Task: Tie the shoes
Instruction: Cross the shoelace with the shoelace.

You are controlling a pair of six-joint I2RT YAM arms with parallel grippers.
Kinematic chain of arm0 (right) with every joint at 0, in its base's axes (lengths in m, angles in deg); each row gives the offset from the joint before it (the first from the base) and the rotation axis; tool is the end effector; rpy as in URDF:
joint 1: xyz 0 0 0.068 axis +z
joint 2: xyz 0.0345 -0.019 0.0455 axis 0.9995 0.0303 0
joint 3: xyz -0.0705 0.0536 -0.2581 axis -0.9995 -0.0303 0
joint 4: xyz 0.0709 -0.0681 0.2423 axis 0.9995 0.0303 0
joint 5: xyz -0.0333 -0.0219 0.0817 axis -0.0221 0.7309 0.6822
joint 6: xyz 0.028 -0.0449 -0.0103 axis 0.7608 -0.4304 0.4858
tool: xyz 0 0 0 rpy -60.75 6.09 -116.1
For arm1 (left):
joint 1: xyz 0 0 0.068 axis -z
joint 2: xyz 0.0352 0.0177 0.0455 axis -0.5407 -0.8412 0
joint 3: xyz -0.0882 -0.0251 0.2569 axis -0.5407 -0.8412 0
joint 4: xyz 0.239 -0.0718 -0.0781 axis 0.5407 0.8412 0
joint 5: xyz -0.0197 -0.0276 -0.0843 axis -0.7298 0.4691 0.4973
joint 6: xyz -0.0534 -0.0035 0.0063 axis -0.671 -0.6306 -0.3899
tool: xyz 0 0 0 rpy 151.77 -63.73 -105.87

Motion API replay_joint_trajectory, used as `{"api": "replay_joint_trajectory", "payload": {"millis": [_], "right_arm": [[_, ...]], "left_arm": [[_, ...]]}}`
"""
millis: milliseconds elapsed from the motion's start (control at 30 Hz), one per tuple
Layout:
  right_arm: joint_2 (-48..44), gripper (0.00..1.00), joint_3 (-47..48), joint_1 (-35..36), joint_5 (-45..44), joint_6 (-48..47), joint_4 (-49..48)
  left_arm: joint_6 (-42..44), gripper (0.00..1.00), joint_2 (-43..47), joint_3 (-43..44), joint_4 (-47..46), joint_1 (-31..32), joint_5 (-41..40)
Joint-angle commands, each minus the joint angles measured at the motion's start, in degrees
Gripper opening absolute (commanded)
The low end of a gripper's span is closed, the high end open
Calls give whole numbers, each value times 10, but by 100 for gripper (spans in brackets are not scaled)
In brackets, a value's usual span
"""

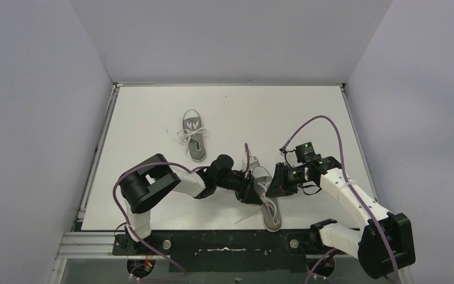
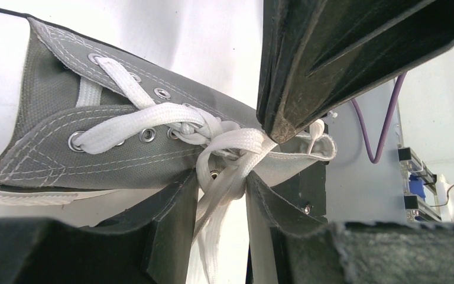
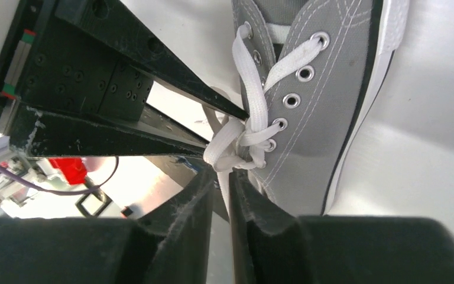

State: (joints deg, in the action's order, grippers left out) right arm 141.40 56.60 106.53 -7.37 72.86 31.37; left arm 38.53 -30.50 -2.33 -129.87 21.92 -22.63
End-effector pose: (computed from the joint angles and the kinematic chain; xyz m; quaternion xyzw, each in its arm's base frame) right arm 0.1694 0.0804 0.2077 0.0194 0.9233 0.3832 0.0185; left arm 0.1839 -0.2992 0.1309 0.3424 0.7277 -0.5665 0.1794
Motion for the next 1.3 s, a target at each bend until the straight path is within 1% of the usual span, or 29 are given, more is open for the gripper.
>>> {"api": "replay_joint_trajectory", "payload": {"millis": [0,100,167,267,400,533,600,633,733,767,800,933,1100,1267], "right_arm": [[9,25,25,-12,36,-24,-22],[9,36,31,-12,47,-48,-16],[11,40,29,-12,51,-58,-16],[22,41,21,-11,61,-56,-26],[33,42,23,-11,44,-55,-34],[55,39,24,-11,27,-50,-50],[62,34,26,-10,25,-45,-60],[64,29,27,-11,21,-43,-61],[56,7,33,-14,-1,-44,-46],[51,3,36,-15,-7,-48,-35],[43,1,38,-14,-10,-55,-25],[14,0,35,-14,16,-71,-8],[-3,2,37,-13,36,-77,5],[-13,4,38,-12,54,-57,-12]], "left_arm": [[10,31,16,18,-21,-7,-4],[11,28,17,20,-19,-8,2],[10,28,15,22,-20,-9,7],[9,27,14,26,-19,-10,10],[8,27,11,35,-15,-10,17],[7,26,11,39,-12,-10,24],[9,26,11,41,-7,-10,29],[11,26,12,41,-5,-10,31],[10,26,14,41,2,-13,37],[6,26,15,40,0,-14,40],[2,26,15,40,-2,-16,45],[-11,26,8,54,11,-19,61],[-40,26,-10,67,-2,-24,65],[-41,25,-24,83,8,-23,86]]}}
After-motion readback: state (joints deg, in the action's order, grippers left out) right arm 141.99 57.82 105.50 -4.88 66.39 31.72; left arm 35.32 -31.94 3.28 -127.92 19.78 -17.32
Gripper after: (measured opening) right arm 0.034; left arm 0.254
